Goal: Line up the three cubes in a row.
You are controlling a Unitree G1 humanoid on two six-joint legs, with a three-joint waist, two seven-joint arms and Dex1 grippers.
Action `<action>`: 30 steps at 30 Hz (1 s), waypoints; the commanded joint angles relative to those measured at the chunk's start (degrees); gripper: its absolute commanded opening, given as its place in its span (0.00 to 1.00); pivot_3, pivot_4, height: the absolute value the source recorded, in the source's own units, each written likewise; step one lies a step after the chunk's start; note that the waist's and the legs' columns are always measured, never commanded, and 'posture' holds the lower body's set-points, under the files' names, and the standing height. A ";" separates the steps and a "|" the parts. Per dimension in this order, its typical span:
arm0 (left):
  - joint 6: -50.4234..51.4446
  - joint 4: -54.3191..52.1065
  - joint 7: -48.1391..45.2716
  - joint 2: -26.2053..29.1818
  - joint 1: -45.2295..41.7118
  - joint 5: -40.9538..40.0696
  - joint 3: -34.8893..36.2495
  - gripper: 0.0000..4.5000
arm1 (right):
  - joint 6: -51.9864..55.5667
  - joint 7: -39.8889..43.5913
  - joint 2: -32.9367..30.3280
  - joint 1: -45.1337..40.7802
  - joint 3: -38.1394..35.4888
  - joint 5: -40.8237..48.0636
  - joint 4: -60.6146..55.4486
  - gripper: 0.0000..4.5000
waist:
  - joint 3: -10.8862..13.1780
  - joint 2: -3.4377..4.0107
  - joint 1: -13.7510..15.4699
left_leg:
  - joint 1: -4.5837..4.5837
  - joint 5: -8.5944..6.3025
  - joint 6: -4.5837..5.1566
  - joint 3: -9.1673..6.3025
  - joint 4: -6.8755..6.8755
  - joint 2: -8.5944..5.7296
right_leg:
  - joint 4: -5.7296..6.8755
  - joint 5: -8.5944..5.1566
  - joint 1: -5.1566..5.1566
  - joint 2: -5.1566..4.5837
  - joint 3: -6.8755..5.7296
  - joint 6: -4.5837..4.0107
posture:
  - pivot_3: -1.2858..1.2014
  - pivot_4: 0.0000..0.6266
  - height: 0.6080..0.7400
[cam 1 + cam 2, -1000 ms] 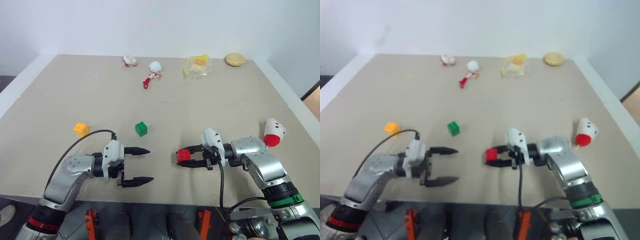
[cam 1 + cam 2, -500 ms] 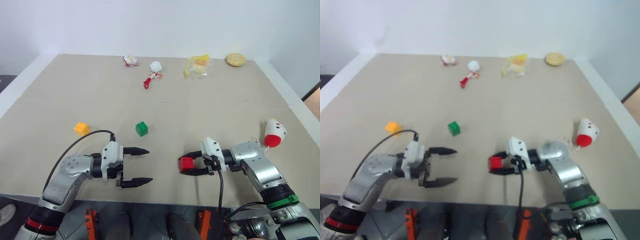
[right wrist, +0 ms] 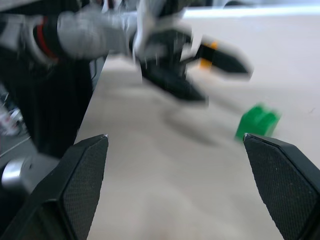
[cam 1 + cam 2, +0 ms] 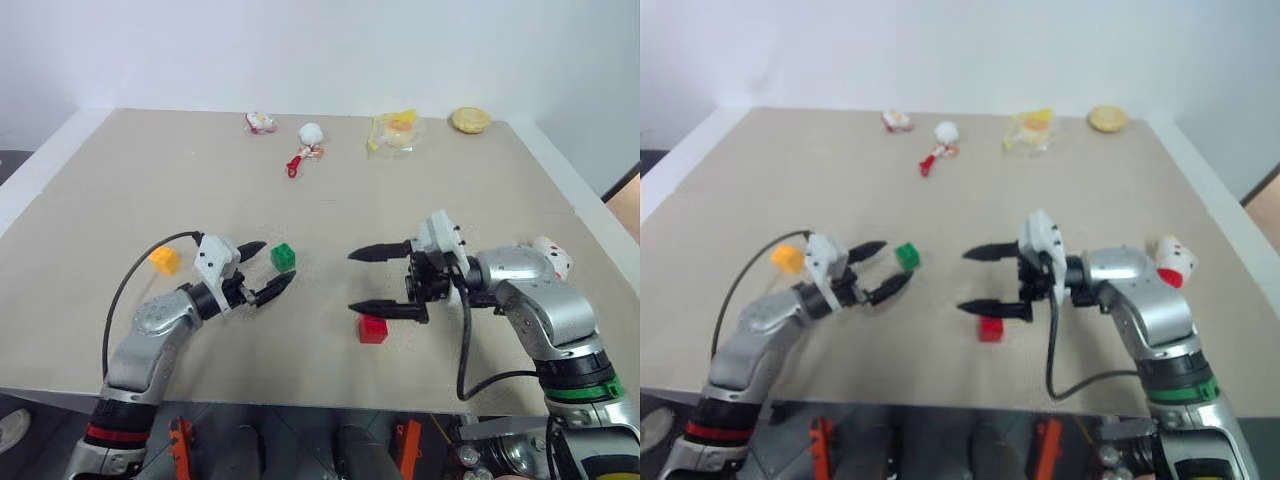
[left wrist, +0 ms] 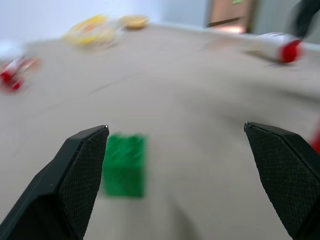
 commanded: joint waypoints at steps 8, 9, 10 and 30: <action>-0.52 12.62 1.89 -2.67 -9.35 5.27 -1.71 1.00 | 4.44 -5.23 1.40 -4.49 -0.10 -0.27 -0.13 0.99 | 0.01 -0.02 0.01 | -0.03 0.00 -0.01 -0.03 -0.04 -0.02 | -0.01 -0.01 0.00 0.01 -0.02 0.03 | 0.52 0.24 0.98; -0.75 13.65 1.47 -2.84 -9.83 5.61 -1.98 1.00 | 4.45 -5.38 1.52 -4.66 -0.10 -0.29 -0.04 0.99 | 0.01 -0.02 0.01 | -0.03 0.00 -0.01 -0.03 -0.04 -0.02 | -0.01 -0.01 0.00 0.01 -0.02 0.03 | 0.52 0.24 0.98; -0.90 14.54 1.03 -3.02 -10.25 5.99 -2.36 1.00 | 4.38 -5.59 1.64 -4.78 -0.10 -0.40 0.06 0.99 | 0.01 -0.02 0.01 | -0.03 0.00 -0.01 -0.03 -0.05 -0.02 | -0.01 0.00 0.00 0.01 -0.02 0.05 | 0.52 0.24 0.98; -3.78 18.86 -3.97 -3.33 -13.29 7.80 -2.64 0.29 | 1.53 -8.24 3.23 -5.16 -1.18 -2.53 3.50 1.00 | 0.01 -0.02 -0.01 | -0.04 0.00 -0.01 -0.05 -0.12 -0.02 | 0.00 0.09 -0.02 0.02 -0.02 0.24 | 0.52 0.24 0.98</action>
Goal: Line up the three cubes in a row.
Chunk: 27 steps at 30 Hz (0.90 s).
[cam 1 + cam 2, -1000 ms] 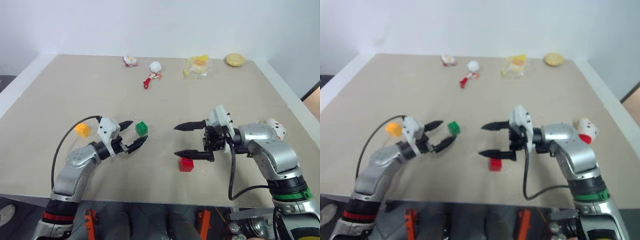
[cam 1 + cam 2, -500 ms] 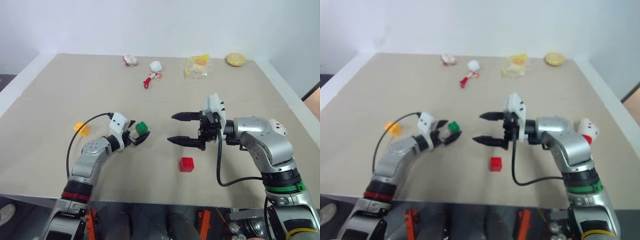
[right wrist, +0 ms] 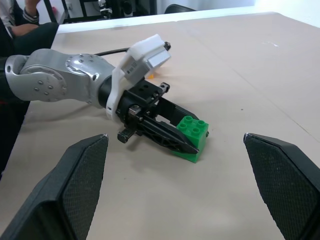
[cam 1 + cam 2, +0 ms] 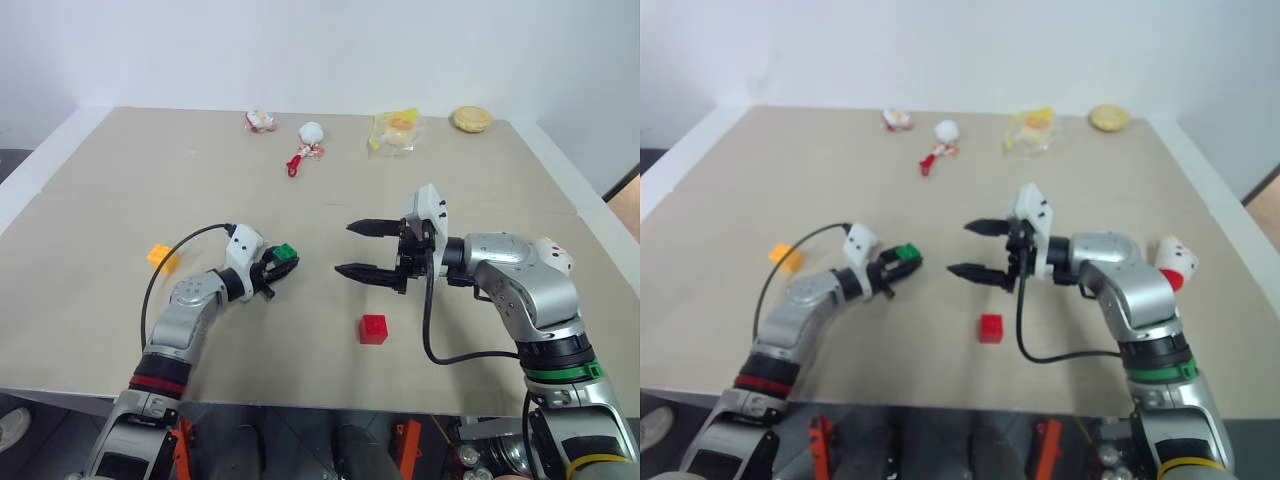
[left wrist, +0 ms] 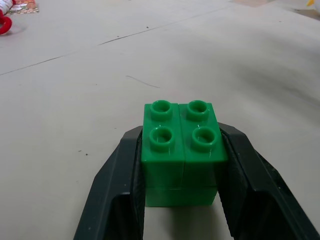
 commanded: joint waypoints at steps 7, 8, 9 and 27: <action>0.80 -10.04 -16.78 8.77 4.57 -5.51 -0.86 0.29 | -1.60 1.65 -4.00 2.40 -4.47 1.52 -3.62 1.00 | 0.00 0.00 -0.05 | 0.00 0.00 0.00 0.00 -0.05 0.01 | 0.00 -0.02 -0.01 0.00 0.00 -0.04 | 0.52 0.24 0.98; 0.96 -11.38 -19.17 9.96 5.42 -6.42 -1.12 0.29 | -1.44 2.07 -4.77 3.14 -4.85 1.91 -4.55 1.00 | 0.00 0.01 -0.05 | 0.00 -0.01 -0.02 0.01 -0.06 0.01 | 0.00 -0.05 -0.02 -0.02 0.00 -0.09 | 0.52 0.24 0.98; 0.99 -12.34 -20.92 10.91 6.08 -7.05 -1.32 0.29 | -1.44 2.37 -5.37 3.84 -5.15 2.19 -5.41 1.00 | 0.00 0.02 -0.04 | -0.01 -0.02 -0.04 0.01 -0.09 0.01 | 0.00 -0.11 -0.03 -0.02 0.00 -0.19 | 0.52 0.24 0.98; -5.84 -12.55 -31.04 12.30 7.04 -2.48 -10.61 0.29 | -6.71 9.18 -12.03 16.15 -4.72 2.34 -16.25 1.00 | 0.00 0.00 -0.06 | 0.05 0.00 -0.01 0.06 0.12 0.03 | 0.00 -0.13 0.02 -0.08 -0.04 -0.34 | 0.52 0.24 0.98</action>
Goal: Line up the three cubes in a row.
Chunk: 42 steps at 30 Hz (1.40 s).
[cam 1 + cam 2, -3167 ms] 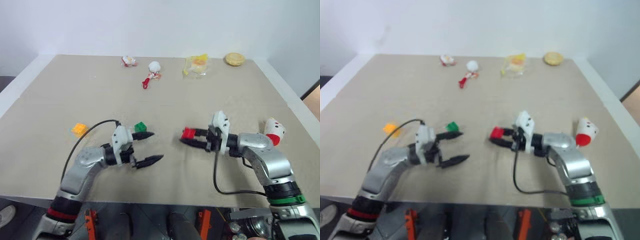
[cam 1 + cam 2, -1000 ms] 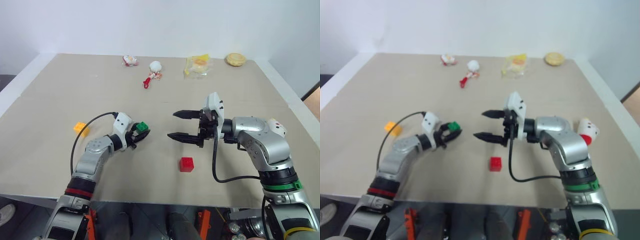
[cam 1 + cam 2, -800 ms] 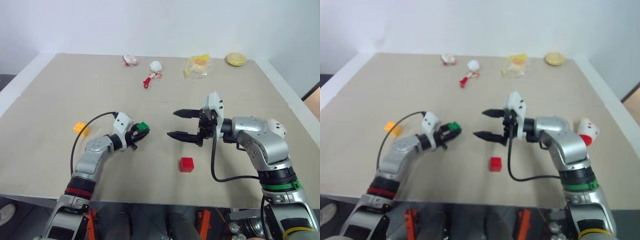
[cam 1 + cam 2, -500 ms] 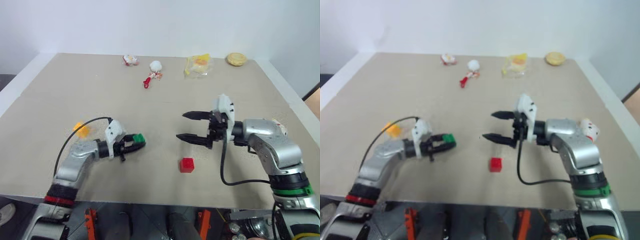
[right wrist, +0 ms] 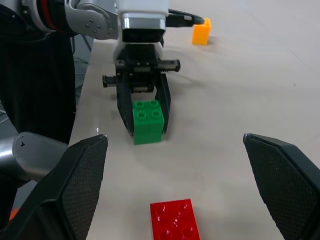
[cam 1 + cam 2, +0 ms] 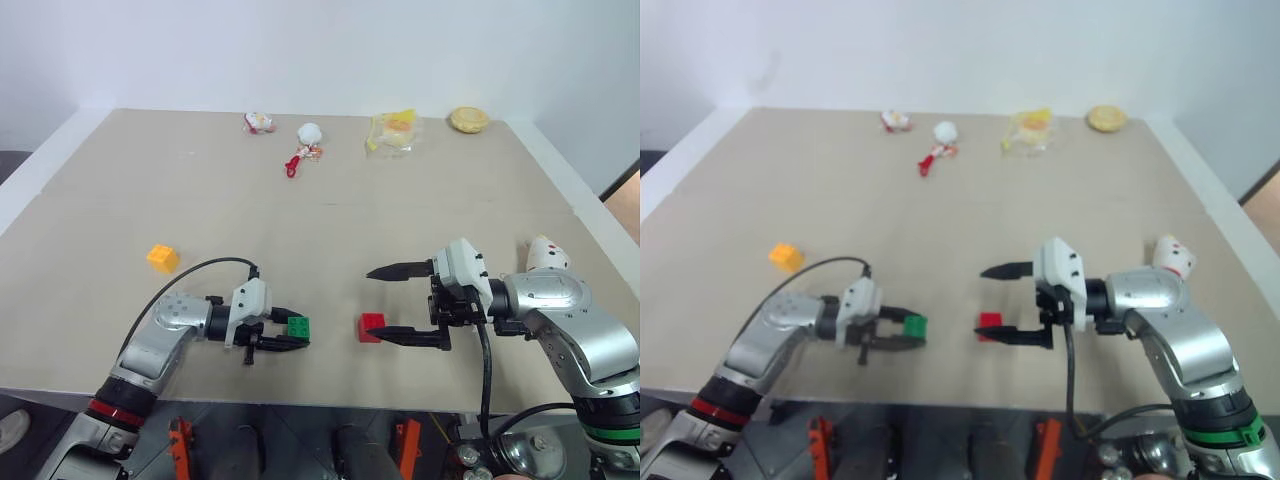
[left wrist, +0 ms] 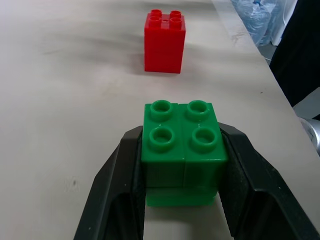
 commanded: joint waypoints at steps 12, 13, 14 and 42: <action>1.34 0.10 3.17 -4.49 -1.99 1.72 -1.81 0.29 | -1.02 0.83 -1.22 -0.36 0.21 0.05 -1.22 1.00 | 0.00 0.00 0.59 | -0.04 0.00 0.00 0.03 0.18 -0.09 | 0.00 0.01 0.07 -0.10 0.01 0.09 | 0.52 0.24 0.98; 1.51 0.03 3.10 -4.83 -2.20 1.62 -2.02 0.29 | -1.02 0.86 -1.24 -0.36 0.22 0.00 -1.17 1.00 | 0.00 0.00 0.59 | -0.04 0.00 0.00 0.02 0.18 -0.08 | 0.00 0.01 0.07 -0.10 0.00 0.09 | 0.52 0.24 0.98; 1.72 -0.03 2.84 -5.07 -2.33 1.45 -2.23 0.29 | -1.01 0.87 -1.25 -0.36 0.23 -0.04 -1.15 1.00 | 0.00 0.00 0.59 | -0.04 0.00 0.00 0.02 0.18 -0.08 | 0.00 0.01 0.06 -0.09 0.00 0.09 | 0.52 0.24 0.98; 1.30 -1.52 3.38 -3.07 -1.26 2.23 -2.55 0.99 | -1.20 1.19 -1.16 -1.18 0.85 -0.66 0.40 1.00 | 0.00 0.00 0.15 | -0.04 0.00 0.00 -0.01 0.05 -0.05 | 0.00 -0.01 0.03 -0.04 -0.01 0.09 | 0.52 0.24 0.98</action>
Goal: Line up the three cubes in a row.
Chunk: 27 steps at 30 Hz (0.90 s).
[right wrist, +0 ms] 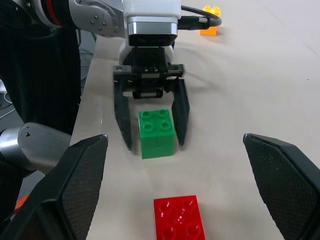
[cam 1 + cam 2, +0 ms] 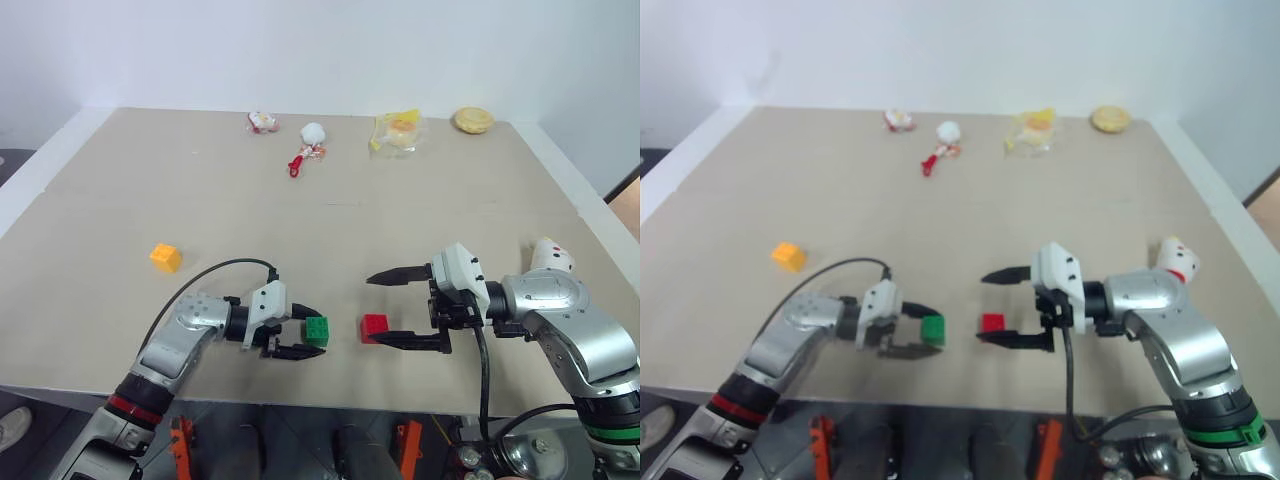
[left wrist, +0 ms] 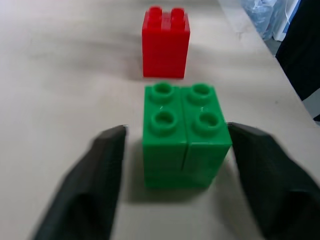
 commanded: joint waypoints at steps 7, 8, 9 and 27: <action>2.83 -6.24 -0.36 -0.05 -0.40 -6.83 4.17 0.99 | -0.08 0.44 -0.76 -0.80 -1.56 1.52 -1.25 1.00 | 0.01 -0.01 -0.04 | -0.01 0.00 0.00 -0.01 0.00 0.01 | 0.00 0.00 -0.01 0.01 -0.01 0.00 | 0.52 0.24 0.98; 4.85 -7.79 0.29 0.19 -0.28 -8.50 5.12 0.99 | 0.50 0.34 -0.67 -0.88 -2.14 2.47 -1.47 1.00 | 0.01 -0.01 -0.05 | 0.00 0.00 0.00 0.00 0.00 0.01 | 0.00 0.00 0.00 0.00 0.00 0.00 | 0.52 0.24 0.98; 7.69 -9.61 1.35 0.39 -0.24 -10.68 6.41 0.99 | 1.78 0.05 -0.47 -1.12 -2.96 4.18 -1.82 1.00 | 0.01 -0.01 -0.06 | -0.01 0.00 0.00 0.00 0.00 0.01 | 0.00 0.00 -0.01 0.00 0.00 0.00 | 0.52 0.24 0.98; 17.18 -13.67 41.21 -0.13 5.88 -14.24 36.82 0.99 | 9.49 -18.85 14.05 -16.55 0.12 7.32 1.15 1.00 | 0.09 -0.16 -0.21 | 0.02 0.01 0.01 -0.12 -0.05 0.09 | 0.05 0.06 -0.03 0.19 0.01 -0.01 | 0.52 0.24 0.98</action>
